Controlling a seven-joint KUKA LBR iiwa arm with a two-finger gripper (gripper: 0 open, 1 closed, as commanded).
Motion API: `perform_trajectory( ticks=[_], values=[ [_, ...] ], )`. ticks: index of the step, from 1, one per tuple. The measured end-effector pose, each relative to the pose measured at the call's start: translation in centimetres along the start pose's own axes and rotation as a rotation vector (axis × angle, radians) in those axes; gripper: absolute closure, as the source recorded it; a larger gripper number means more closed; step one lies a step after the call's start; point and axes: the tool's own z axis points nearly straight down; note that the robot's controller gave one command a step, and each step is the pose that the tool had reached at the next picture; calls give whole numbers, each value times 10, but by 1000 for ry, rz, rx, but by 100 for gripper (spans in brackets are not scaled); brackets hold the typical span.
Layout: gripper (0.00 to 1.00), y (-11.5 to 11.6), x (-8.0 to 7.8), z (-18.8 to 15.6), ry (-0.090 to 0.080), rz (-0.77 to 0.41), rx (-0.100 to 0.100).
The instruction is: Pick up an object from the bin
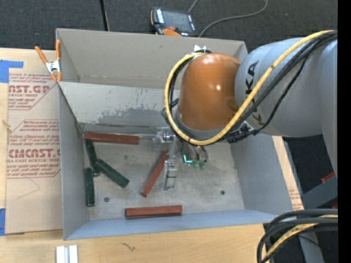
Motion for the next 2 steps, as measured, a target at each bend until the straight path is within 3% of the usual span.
perform_trajectory(
  ticks=[1, 2],
  values=[
    [0, -7, -14, 125, -4, -405, 1],
    [0, -8, -10, 92, -10, -453, 1]
  ],
)
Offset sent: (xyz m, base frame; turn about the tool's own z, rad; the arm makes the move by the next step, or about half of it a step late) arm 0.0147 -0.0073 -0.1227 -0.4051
